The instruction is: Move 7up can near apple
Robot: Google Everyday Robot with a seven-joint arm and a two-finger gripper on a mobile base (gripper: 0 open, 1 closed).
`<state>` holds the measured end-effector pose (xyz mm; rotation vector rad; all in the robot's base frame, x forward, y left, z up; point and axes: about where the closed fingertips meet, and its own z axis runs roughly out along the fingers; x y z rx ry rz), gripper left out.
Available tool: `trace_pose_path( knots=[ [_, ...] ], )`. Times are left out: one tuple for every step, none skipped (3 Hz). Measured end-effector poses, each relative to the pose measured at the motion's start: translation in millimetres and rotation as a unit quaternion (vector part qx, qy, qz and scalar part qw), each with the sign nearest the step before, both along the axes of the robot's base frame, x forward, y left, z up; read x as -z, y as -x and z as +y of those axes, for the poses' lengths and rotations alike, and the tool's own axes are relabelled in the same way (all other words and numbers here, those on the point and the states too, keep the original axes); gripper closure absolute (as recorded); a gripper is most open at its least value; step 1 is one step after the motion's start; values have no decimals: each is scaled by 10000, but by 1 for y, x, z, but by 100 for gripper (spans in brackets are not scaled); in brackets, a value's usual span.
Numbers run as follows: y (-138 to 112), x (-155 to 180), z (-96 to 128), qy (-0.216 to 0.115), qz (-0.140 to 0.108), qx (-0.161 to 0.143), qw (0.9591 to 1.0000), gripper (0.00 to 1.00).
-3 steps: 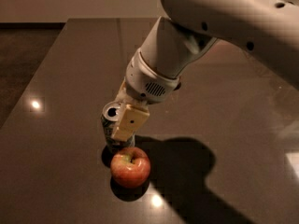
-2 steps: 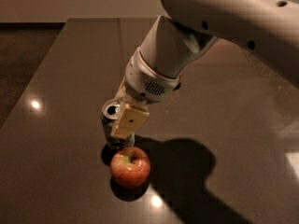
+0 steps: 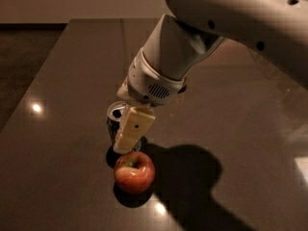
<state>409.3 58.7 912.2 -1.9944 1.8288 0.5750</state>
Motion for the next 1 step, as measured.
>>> trace_pose_path(
  knots=[
    [0, 0, 0, 0, -3, -1, 10000, 0]
  ],
)
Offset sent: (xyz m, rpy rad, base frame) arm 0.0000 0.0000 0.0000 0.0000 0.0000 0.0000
